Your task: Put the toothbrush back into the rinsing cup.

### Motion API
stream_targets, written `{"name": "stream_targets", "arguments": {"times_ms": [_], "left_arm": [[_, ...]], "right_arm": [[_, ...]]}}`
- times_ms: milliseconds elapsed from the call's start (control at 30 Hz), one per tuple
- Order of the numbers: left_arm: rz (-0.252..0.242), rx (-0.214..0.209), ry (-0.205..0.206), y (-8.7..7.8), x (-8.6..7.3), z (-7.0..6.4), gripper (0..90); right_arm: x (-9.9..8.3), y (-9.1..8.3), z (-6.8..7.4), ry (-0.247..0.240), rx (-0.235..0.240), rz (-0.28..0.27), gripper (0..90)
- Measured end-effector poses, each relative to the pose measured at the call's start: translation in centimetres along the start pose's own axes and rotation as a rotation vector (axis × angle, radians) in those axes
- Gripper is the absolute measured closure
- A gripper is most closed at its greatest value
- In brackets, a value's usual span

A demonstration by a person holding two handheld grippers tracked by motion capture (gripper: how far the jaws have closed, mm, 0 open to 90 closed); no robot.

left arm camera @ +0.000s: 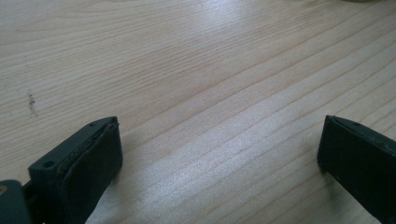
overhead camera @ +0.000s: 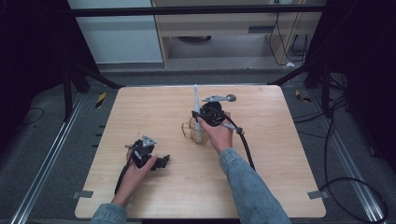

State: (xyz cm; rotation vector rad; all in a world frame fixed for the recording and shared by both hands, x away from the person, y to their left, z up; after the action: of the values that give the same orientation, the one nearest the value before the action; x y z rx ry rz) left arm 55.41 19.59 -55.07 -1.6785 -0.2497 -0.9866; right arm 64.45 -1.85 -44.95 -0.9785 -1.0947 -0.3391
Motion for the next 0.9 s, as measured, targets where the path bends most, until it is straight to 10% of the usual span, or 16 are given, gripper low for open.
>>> {"name": "stream_targets", "arguments": {"times_ms": [900], "left_arm": [[0.0,0.0,0.0,0.0,0.0,0.0,0.0]], "right_arm": [[-0.24,-0.95,0.13,-0.056,-0.018,0.027,53.8]]}}
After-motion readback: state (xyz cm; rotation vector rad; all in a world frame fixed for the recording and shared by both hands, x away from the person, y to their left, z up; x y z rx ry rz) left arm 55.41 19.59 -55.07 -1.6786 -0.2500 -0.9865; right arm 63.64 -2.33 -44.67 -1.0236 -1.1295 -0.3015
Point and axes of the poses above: each handheld gripper's, and its own axes: y roughly forward along the jaws, x roughly out of its top, z roughly to its left, the point moved 6 cm from there along y, roughly forward along the jaws, and after that the axes turned 4 degrees about -y, right-handed, at the moved point
